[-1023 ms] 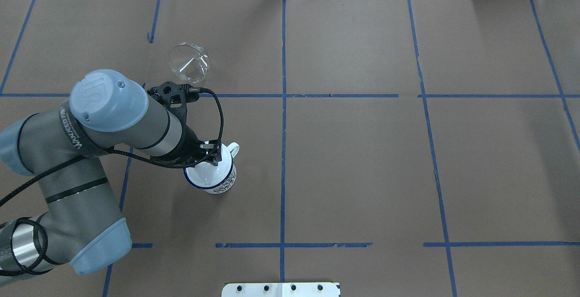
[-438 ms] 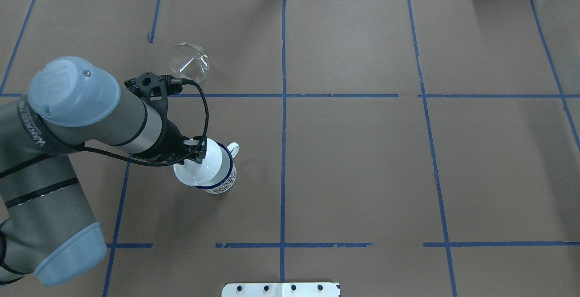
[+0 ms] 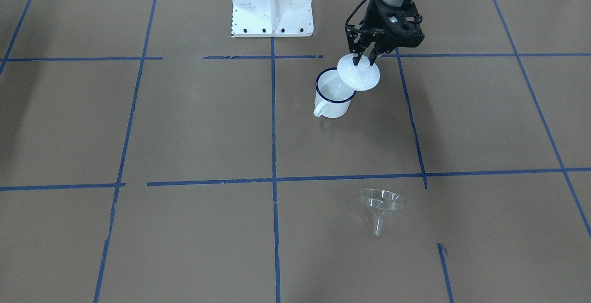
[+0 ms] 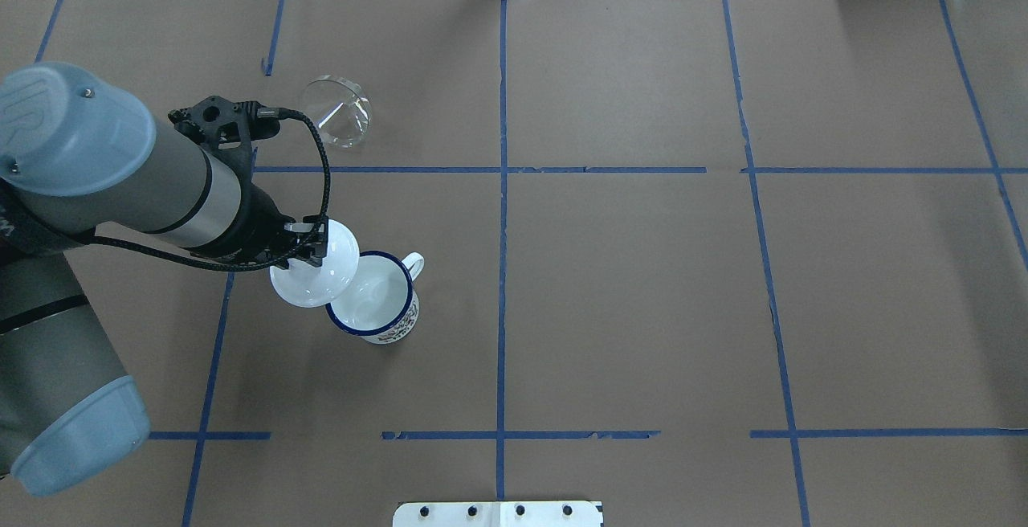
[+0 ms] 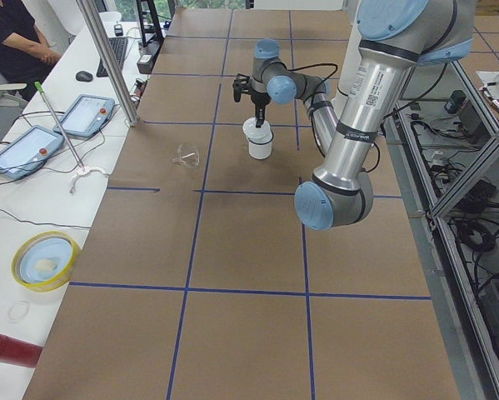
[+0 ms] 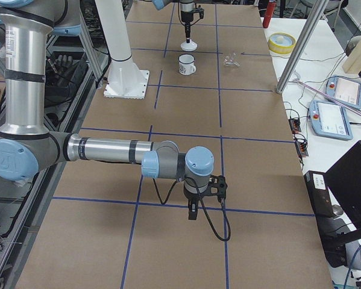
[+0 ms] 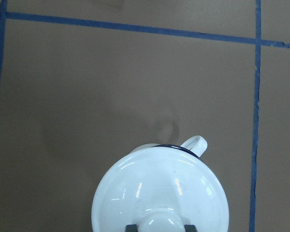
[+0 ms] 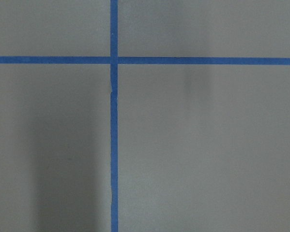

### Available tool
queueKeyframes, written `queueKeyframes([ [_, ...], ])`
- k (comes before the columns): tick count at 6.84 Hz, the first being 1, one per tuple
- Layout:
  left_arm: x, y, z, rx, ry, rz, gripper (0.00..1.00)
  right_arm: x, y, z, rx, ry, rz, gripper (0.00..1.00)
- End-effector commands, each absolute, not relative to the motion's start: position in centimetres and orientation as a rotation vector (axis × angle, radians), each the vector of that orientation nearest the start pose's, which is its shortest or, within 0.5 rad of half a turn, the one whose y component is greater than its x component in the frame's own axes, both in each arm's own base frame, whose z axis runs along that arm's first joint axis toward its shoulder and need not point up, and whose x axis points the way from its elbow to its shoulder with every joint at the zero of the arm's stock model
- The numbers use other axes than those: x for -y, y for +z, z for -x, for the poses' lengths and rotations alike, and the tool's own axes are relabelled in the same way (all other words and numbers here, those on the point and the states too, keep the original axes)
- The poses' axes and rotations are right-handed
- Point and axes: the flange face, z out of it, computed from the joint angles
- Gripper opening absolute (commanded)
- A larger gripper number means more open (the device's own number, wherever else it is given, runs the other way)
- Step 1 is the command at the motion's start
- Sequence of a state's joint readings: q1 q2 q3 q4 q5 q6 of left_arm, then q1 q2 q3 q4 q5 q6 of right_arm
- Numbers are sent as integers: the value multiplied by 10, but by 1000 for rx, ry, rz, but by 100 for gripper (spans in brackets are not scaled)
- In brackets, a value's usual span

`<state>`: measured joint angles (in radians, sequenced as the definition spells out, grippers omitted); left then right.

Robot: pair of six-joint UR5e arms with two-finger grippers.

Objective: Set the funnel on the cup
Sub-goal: 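Lift the lid off and set it on the table beside the mug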

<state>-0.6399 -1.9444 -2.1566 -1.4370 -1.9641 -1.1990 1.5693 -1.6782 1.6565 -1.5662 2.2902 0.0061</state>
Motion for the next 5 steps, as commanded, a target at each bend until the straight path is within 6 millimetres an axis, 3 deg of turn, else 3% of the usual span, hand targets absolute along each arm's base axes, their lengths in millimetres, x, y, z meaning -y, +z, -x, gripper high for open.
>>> queueKeyframes([
  [1,399,282,-360,-804,-62,-156,0,445,671,-67,719,11,20,100],
  [3,406,342,-368,-819,-22,-193,0,445,670,-67,719,10,19,100],
  [5,419,384,-391,-816,-16,-188,0,445,670,-67,719,10,19,100],
])
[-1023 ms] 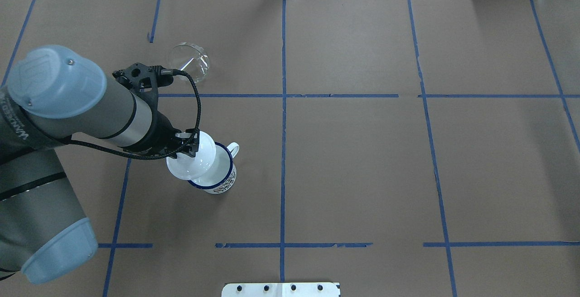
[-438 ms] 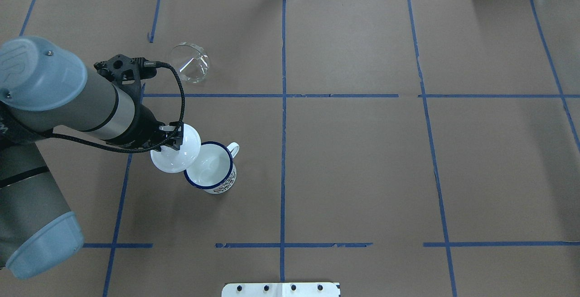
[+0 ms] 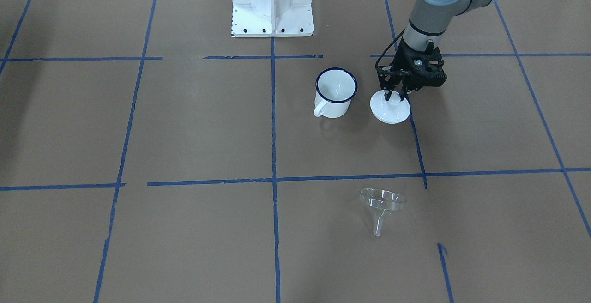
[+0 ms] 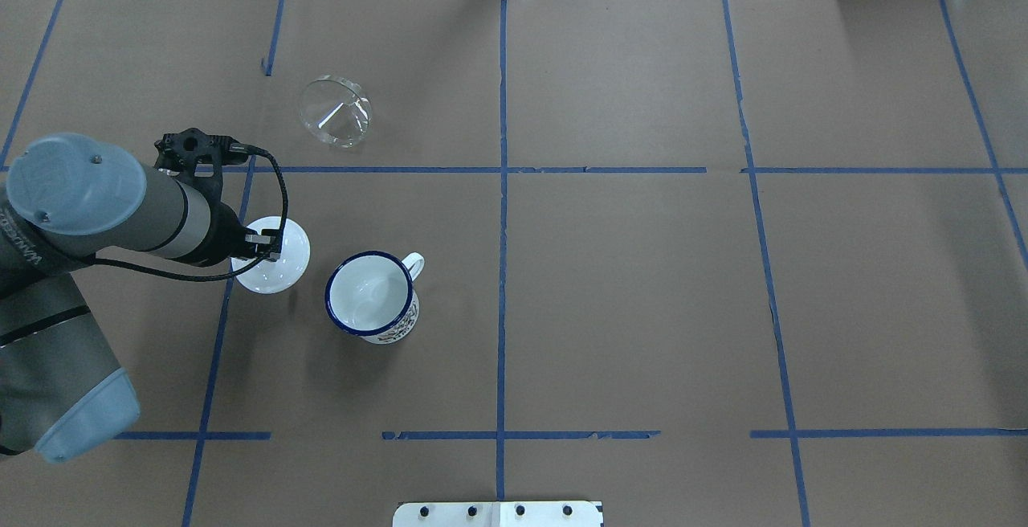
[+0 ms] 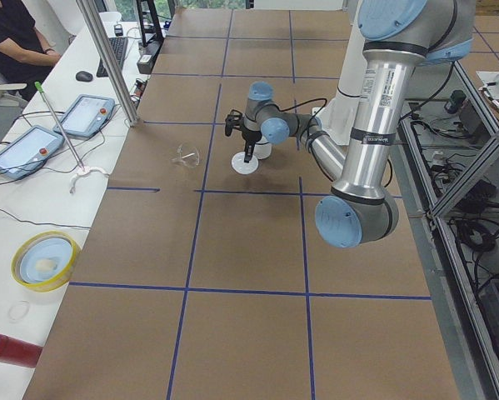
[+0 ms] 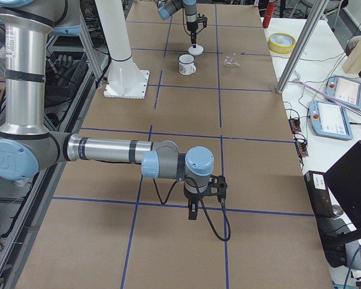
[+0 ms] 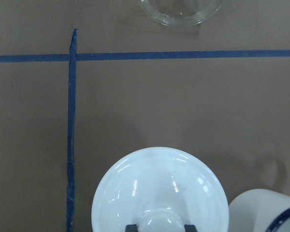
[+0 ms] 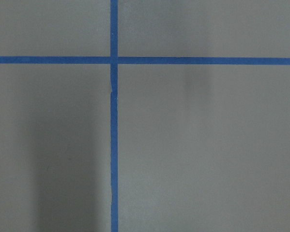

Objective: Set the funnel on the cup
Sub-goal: 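Lift the lid off and set it on the table beside the mug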

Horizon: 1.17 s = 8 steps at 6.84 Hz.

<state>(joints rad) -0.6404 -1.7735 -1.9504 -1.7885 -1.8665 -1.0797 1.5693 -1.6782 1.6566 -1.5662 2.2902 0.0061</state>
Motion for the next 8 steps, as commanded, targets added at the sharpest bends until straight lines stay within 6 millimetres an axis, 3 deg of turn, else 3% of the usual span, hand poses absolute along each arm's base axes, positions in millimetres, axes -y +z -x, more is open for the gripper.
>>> queueKeyframes([
  [1,422,394,-397,-803,-14,-180,0,445,670,-67,719,10,19,100],
  [2,424,397,-398,-794,14,-189,0,445,671,-67,719,11,20,100],
  [3,427,396,-395,-794,16,-197,83,445,670,-67,719,10,19,100],
  [4,427,392,-393,-800,19,-206,100,445,670,-67,719,10,19,100],
  [5,429,390,-392,-802,16,-210,100,445,670,-67,719,10,19,100],
  [7,489,354,-344,-827,-114,-279,100,445,670,-67,719,10,19,100],
  [8,509,345,-321,-843,-228,-273,100,445,670,-67,719,10,19,100],
])
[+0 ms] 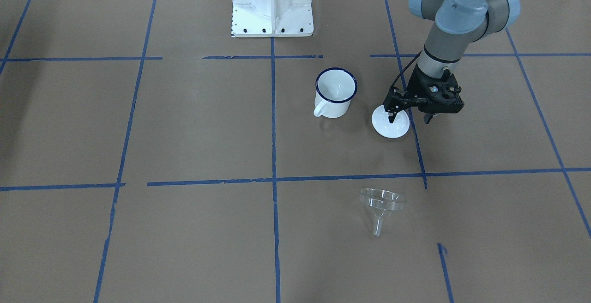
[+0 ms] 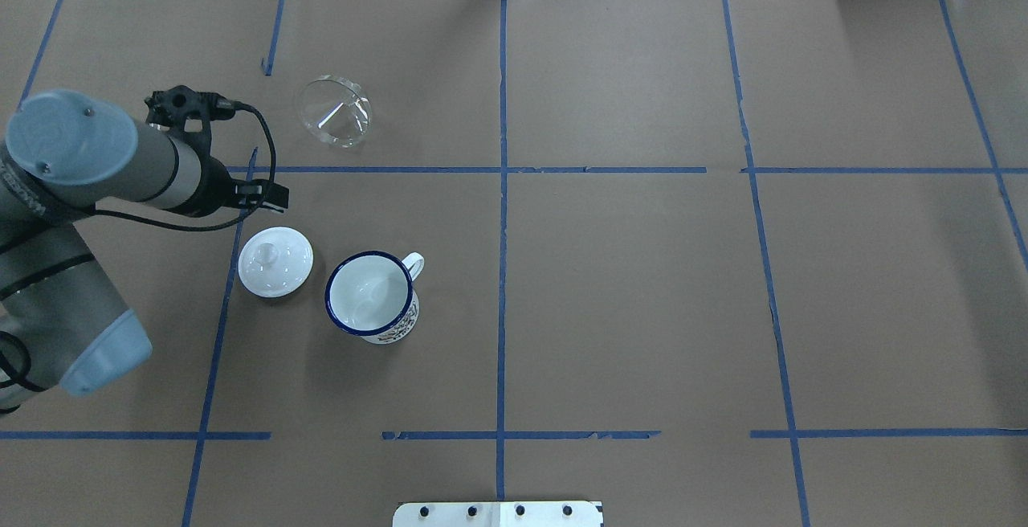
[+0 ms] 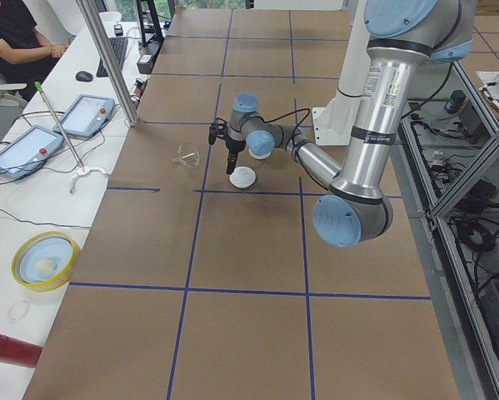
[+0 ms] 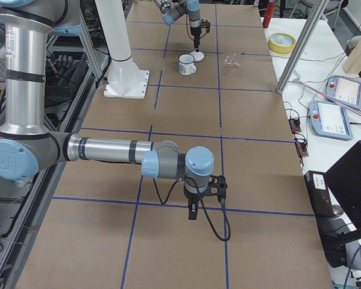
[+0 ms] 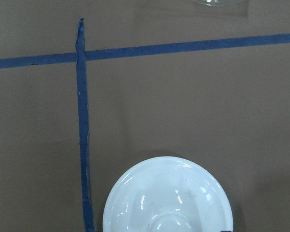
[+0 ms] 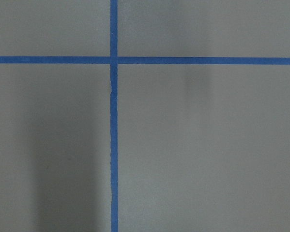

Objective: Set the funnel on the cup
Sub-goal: 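Move the left gripper over to the clear glass funnel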

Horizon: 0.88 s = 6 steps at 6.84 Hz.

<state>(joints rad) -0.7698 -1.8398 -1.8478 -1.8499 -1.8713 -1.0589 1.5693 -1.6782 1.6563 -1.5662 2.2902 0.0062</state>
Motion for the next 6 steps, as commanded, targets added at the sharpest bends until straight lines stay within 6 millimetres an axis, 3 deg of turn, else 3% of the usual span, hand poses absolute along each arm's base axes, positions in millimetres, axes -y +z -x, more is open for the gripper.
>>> queueKeyframes([
  [1,526,320,-333,-903,-409,-213,100,445,670,-67,719,10,19,100],
  [3,565,288,-375,-963,-756,-47,100,445,670,-67,719,10,19,100],
  [4,580,297,-397,-1047,-879,-3,100,445,670,-67,719,10,19,100],
  [5,579,313,-423,-1069,-1003,-38,100,445,670,-67,719,10,19,100],
  [6,582,316,-448,-1072,-1095,-139,100,445,670,-67,719,10,19,100],
])
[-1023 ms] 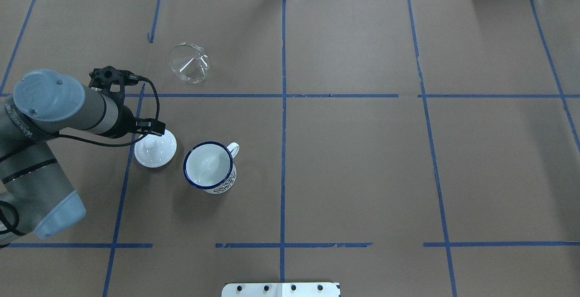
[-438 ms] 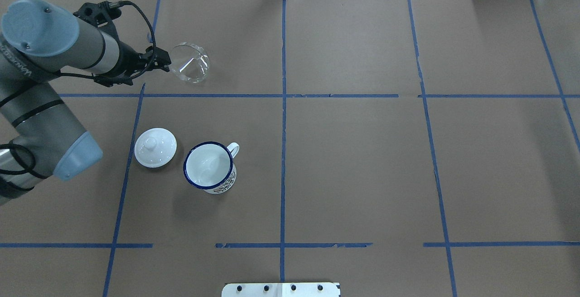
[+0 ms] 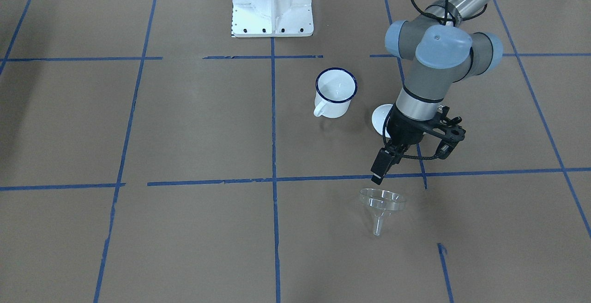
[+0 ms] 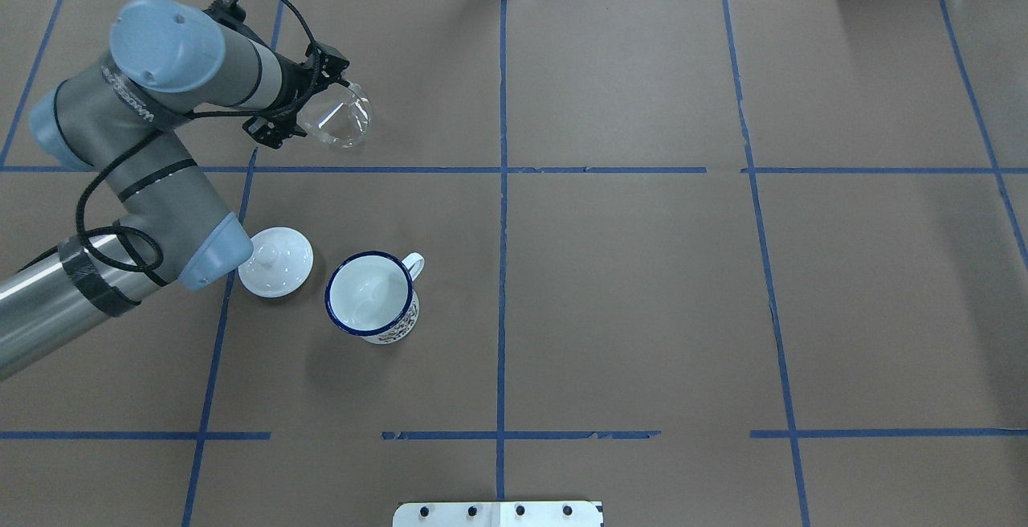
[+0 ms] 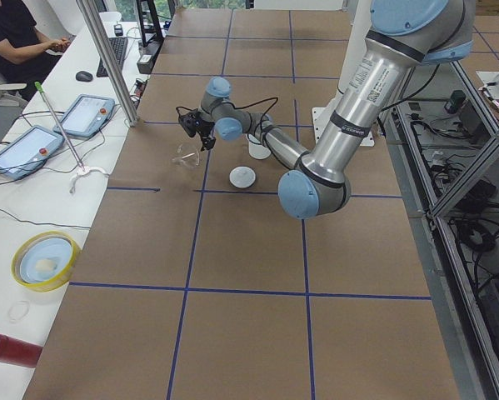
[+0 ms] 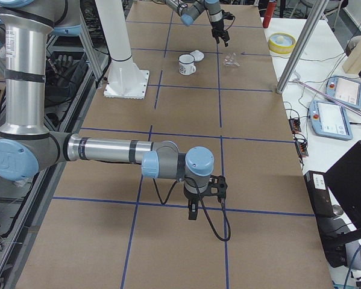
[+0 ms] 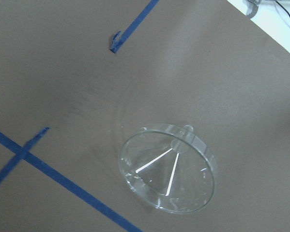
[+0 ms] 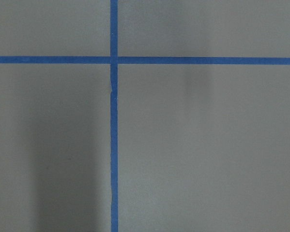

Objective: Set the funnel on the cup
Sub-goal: 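Move the left gripper over to the clear glass funnel, then grasp the funnel rim with the left gripper and lift it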

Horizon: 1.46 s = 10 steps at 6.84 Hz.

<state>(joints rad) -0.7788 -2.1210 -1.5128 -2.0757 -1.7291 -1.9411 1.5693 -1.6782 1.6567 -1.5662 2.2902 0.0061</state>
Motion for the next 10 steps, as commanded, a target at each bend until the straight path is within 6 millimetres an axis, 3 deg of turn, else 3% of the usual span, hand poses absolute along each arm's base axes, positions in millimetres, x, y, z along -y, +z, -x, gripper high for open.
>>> queueKeyframes([
  [1,587,328,-463,-1072,-1108,-156,100,445,670,-67,719,10,19,100],
  [4,589,329,-465,-1078,-1107,-158,96,445,670,-67,719,10,19,100],
  [6,594,317,-466,-1092,-1122,-194,76,445,671,-67,719,11,20,100],
  [8,600,320,-465,-1093,-1146,-246,75,445,670,-67,719,10,19,100],
  [10,605,332,-468,-1090,-1148,-264,64,445,670,-67,719,10,19,100],
])
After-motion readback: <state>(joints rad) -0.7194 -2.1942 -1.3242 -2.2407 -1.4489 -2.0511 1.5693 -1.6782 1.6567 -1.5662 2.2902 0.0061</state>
